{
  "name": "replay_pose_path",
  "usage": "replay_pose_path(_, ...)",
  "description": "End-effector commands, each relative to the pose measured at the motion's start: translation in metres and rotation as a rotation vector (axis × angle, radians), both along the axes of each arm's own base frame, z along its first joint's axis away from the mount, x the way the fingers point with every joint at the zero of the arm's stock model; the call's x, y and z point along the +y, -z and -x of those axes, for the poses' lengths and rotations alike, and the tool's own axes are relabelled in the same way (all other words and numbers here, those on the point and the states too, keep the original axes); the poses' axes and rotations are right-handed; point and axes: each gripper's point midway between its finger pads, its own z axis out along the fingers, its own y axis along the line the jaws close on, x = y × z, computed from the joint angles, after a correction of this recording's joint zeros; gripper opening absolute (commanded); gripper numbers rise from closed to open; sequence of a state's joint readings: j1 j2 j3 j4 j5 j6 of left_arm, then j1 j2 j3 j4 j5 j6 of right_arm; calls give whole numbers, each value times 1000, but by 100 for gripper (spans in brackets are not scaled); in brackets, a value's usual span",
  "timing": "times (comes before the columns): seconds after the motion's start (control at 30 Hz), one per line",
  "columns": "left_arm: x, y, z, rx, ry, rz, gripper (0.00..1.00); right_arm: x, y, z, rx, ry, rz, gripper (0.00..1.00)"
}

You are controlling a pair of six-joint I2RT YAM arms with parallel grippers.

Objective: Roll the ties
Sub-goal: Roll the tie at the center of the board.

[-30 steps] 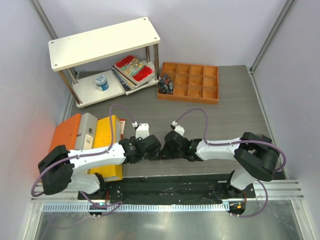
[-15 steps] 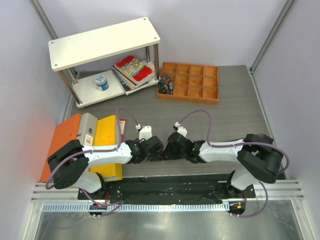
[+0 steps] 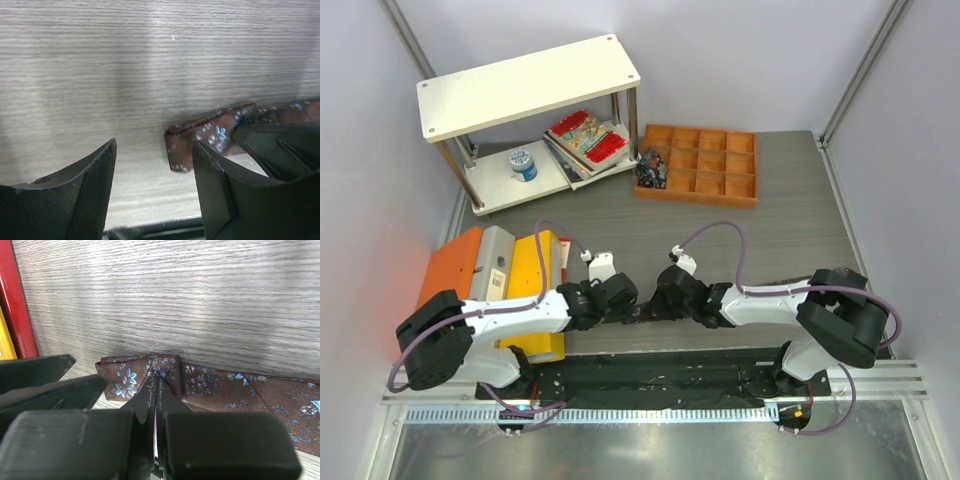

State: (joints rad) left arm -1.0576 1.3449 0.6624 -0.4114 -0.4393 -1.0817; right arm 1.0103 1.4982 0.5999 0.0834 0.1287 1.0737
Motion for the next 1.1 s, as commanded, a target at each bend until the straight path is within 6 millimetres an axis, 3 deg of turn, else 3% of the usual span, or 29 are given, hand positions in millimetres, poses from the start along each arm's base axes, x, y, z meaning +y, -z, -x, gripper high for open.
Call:
replay_pose_path(0.0, 5, -18, 3, -6, -44, 54, 61, -9, 0, -2, -11, 28, 16, 1)
replay_pose_path(0.2, 4, -11, 8, 9, -43, 87, 56, -10, 1, -1, -7, 31, 13, 1)
replay_pose_path(0.37, -13, -1, 11, 35, 1, 143, 54, -12, 3, 0, -6, 35, 17, 1)
replay_pose_path(0.6, -22, 10, 11, 53, 13, 156, 53, -12, 6, 1, 0, 37, 18, 1)
replay_pose_path(0.87, -18, 25, 13, 67, -5, 144, 47, -14, 6, 1, 0, 37, 18, 1)
replay_pose_path(0.97, -19, 29, 13, 72, -6, 143, 36, -16, 9, 3, 3, 38, 23, 1)
replay_pose_path(1.07, -23, 31, 14, 88, 9, 132, 11, -16, 11, 4, 8, 39, 21, 1)
